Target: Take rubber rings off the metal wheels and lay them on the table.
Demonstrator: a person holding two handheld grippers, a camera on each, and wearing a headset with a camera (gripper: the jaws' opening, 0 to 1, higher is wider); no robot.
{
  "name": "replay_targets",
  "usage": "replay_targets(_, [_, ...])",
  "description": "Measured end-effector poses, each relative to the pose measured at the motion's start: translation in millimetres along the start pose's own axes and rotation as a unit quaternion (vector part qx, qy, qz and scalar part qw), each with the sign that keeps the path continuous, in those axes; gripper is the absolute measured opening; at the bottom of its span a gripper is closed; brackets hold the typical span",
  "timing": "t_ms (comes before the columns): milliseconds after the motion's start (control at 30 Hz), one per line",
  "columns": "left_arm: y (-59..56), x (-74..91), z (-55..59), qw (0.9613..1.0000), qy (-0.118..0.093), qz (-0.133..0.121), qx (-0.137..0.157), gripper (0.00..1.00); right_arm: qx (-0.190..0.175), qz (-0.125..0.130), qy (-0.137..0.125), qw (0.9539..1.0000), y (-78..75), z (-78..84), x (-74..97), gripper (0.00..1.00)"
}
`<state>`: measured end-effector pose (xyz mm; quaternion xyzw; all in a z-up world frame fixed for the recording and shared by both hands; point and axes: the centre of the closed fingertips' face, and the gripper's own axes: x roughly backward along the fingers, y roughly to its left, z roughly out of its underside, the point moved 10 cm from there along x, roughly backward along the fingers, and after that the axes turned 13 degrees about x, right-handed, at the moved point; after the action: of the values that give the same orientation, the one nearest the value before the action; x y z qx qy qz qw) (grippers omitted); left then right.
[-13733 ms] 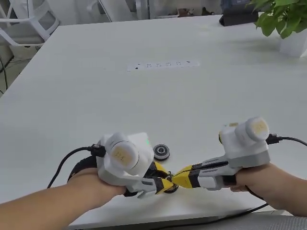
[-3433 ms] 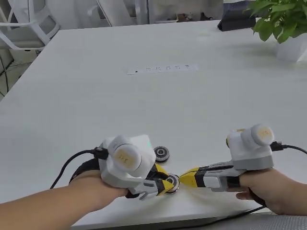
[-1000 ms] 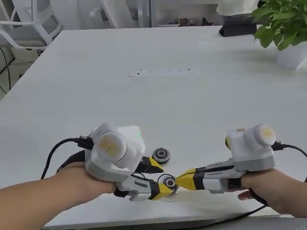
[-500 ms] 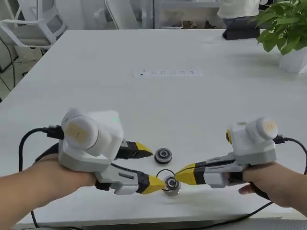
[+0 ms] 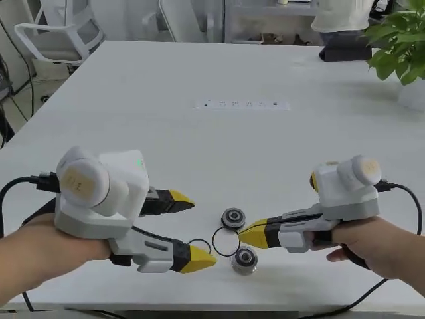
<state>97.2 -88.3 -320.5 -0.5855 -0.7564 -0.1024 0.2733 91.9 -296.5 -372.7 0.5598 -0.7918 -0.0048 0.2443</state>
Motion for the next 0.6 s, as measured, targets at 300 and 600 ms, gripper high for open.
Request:
replay_targets(300, [6.8,17.2,8.9,0.9995,-0.013,-0.019,0.023,0.58,0.004,-0.013,0.009,0.9999,-3.7,-3.9,-13.7,0.0])
replay_targets(600, [11.1,30.8,15.3,0.9985,-0.023,-0.032,0.036,0.59,0.007,-0.019,0.023,0.9995,-11.2,-4.9,-26.9,0.0])
